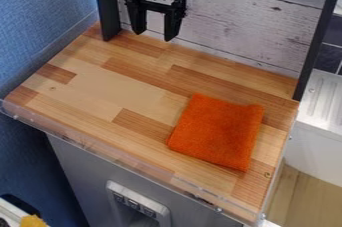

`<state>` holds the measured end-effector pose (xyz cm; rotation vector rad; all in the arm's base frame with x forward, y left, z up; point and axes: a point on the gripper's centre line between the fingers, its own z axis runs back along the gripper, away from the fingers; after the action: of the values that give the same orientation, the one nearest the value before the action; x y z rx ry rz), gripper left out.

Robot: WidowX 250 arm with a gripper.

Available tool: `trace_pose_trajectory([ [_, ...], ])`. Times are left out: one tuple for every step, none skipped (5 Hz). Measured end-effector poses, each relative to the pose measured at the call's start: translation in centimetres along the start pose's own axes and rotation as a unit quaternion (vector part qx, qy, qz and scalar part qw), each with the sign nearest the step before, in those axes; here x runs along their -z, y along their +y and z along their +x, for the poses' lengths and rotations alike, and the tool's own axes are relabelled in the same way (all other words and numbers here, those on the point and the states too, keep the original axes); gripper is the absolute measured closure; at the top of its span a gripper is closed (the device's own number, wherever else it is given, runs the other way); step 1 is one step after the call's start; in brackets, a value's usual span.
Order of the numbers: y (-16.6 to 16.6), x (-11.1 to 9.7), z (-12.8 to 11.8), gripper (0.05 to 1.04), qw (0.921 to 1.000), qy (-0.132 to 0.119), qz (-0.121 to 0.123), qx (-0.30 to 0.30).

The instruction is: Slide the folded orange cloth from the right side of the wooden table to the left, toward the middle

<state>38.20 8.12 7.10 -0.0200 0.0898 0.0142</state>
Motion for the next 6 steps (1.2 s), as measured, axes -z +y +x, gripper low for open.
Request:
trace_pose_trajectory([
  [-1.4,1.7,-0.9,0.086,0.9998,0.015,-0.003,0.013],
  [-4.6,1.0,-2.3,0.085,0.999,-0.006,0.006,0.045],
  [-6.9,0.8,-3.9,0.085,0.9974,-0.027,0.013,0.065],
  [-9.0,0.5,-5.5,0.086,0.9947,-0.048,0.02,0.089],
  [-10.5,0.3,-6.6,0.084,0.9912,-0.065,0.024,0.113],
  [-11.8,0.5,-7.6,0.084,0.9886,-0.072,0.024,0.13],
])
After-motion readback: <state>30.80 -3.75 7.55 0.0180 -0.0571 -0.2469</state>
